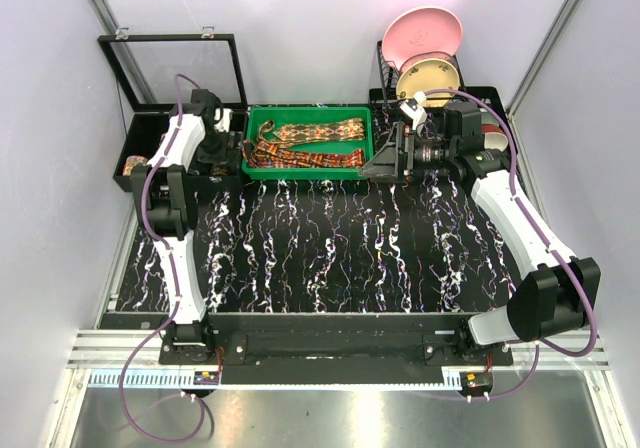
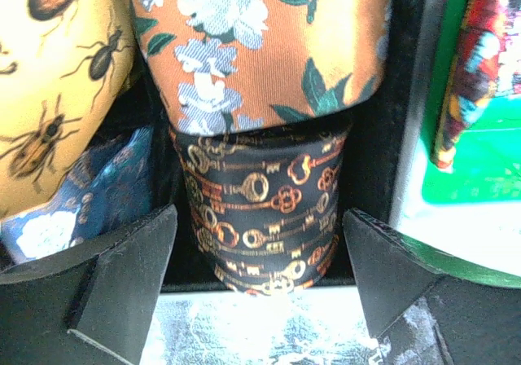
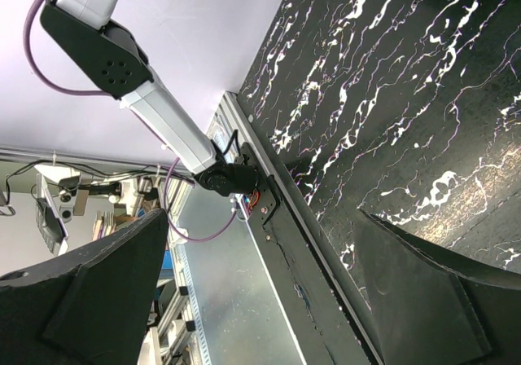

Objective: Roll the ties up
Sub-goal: Place the tie in the storage box.

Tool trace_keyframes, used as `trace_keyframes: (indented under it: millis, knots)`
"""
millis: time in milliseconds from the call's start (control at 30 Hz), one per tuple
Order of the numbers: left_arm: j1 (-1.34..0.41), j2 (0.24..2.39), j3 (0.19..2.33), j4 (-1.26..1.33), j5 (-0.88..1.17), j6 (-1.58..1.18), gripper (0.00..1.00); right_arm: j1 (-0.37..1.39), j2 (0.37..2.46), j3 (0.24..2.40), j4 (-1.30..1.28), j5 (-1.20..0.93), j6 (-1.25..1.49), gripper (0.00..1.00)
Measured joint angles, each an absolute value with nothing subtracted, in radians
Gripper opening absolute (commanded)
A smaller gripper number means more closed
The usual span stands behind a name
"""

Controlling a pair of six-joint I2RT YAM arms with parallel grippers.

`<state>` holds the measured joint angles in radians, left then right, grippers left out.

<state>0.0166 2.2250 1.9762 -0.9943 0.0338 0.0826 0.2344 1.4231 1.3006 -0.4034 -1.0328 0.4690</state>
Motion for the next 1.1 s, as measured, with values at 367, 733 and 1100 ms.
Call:
trace_keyframes:
  millis: [367, 733, 1100]
  knots:
    - [0.009, 2.150, 1.976, -0.993, 0.041, 0.081, 0.96, 0.234, 1.422, 1.294, -0.403, -1.033, 0.469, 1.00]
    - [0.007, 1.914, 1.976, -0.984, 0.034, 0.106, 0.99, 0.232, 1.390, 1.296, -0.424, -1.011, 0.431, 1.00]
    - [-0.025, 1.426, 1.812, -0.944, 0.103, 0.142, 0.99, 0.030, 1.285, 1.336, -0.654, -0.787, 0.237, 1.00]
